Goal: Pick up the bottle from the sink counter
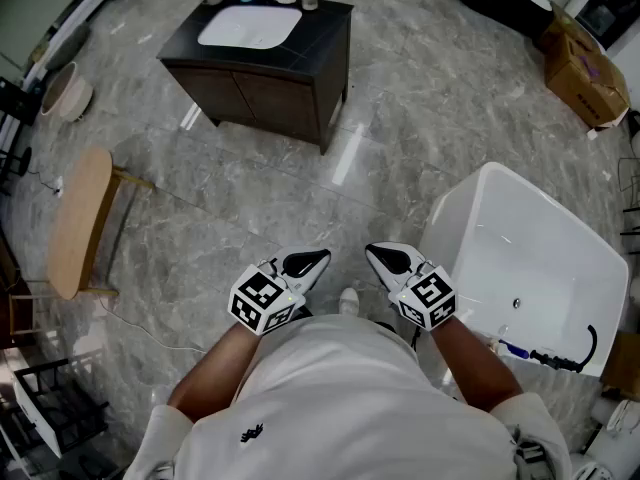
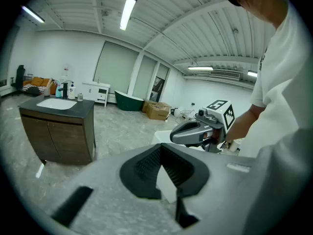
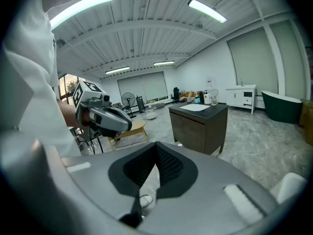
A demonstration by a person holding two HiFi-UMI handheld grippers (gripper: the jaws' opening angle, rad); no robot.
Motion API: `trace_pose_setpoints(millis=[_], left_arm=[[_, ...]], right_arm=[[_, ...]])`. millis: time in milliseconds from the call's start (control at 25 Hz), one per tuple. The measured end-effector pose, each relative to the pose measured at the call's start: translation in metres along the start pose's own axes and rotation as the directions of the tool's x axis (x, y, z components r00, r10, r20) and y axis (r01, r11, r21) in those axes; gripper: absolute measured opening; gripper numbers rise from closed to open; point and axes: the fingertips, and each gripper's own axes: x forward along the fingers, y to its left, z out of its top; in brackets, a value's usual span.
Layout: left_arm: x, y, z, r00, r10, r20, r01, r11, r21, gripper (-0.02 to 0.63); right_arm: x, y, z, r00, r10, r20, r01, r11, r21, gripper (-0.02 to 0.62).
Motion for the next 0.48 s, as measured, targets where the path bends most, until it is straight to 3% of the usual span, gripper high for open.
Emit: trace_pose_setpoints(millis=[240, 480], left_arm=[[0.015, -0.012, 0.000, 0.999, 0.035, 0.003, -0.035, 0.999, 0.001, 0.006], [0.019, 0.006, 0.007, 0.998, 0.060, 0.020, -0.059, 0.997, -0.040, 0.006]], right_arm=[[-0.023, -0.024, -0.011, 1.000, -0.004, -0.003, 0.004, 1.000, -0.009, 0.011], [-0.018, -0.059, -0.007, 1.000, -0.013, 0.015, 0.013, 0.999, 0.034, 0.014]])
